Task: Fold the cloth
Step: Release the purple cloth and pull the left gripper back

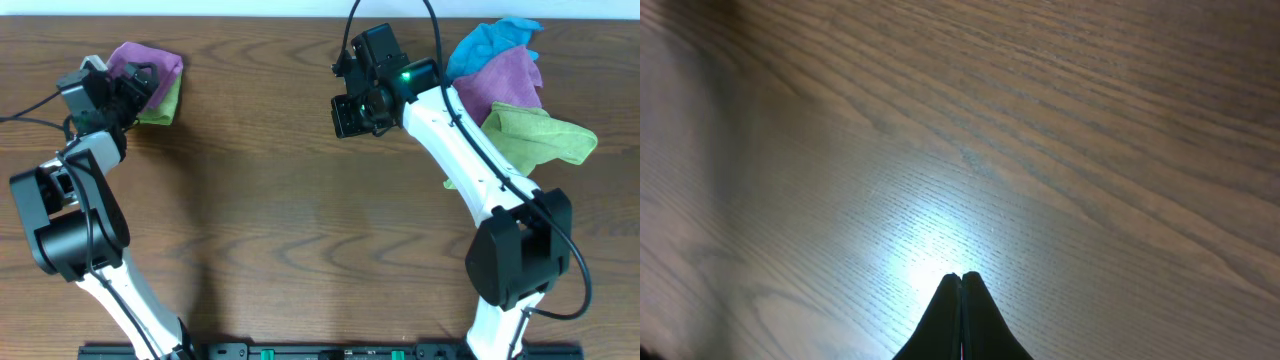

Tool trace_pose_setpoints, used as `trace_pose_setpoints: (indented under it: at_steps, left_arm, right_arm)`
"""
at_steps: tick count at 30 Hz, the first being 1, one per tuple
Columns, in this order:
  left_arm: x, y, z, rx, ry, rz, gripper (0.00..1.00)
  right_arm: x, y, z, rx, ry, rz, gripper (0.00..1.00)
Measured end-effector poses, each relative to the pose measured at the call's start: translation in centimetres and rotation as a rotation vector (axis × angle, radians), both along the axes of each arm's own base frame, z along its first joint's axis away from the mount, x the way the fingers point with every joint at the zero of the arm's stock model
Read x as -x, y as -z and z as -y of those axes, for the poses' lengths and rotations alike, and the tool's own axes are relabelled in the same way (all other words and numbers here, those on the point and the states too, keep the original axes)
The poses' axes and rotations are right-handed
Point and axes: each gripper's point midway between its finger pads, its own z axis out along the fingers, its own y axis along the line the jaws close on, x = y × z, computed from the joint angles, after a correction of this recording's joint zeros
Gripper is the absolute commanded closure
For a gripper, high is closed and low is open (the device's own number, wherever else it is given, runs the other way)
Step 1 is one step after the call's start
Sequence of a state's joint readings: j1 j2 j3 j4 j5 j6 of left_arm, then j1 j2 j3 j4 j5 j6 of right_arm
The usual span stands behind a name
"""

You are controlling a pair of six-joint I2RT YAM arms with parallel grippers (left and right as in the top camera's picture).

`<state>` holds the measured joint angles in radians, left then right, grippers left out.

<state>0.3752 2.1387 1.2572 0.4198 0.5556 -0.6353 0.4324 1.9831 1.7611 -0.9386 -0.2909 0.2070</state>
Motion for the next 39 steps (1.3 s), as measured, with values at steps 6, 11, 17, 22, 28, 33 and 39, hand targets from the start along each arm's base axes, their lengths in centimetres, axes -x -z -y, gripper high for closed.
trace_pose_setpoints:
  at_steps: [6, 11, 17, 22, 28, 33, 39]
  left_arm:
    - [1.0, 0.1, -0.7, 0.088, 0.021, -0.016, 0.05]
    - [2.5, 1.4, 0.3, 0.18, 0.057, -0.1, 0.05]
    - [4.6, 0.3, 1.8, 0.201, 0.108, -0.181, 0.05]
    - [6.6, -5.3, 2.3, 0.162, 0.119, -0.166, 0.05]
    - [12.1, -8.9, 3.2, 0.181, 0.089, -0.292, 0.05]
    - [17.0, -10.8, 4.8, 0.168, 0.083, -0.404, 0.05]
    - [22.5, -16.3, 8.3, 0.05, 0.179, -0.353, 0.05]
  right_arm:
    - [0.0, 0.0, 0.0, 0.0, 0.0, 0.0, 0.98]
    - [0.0, 0.0, 0.0, 0.0, 0.0, 0.001, 0.98]
    - [0.1, 0.0, -0.3, 0.0, -0.006, 0.001, 0.99]
    - [0.7, 0.1, -0.8, 0.003, -0.024, -0.006, 0.99]
    - [2.2, 0.5, -0.1, 0.034, -0.028, -0.068, 0.98]
    - [3.8, -2.0, 0.7, 0.033, -0.028, -0.064, 0.99]
    - [7.6, -11.8, 3.0, -0.023, -0.026, 0.119, 0.89]
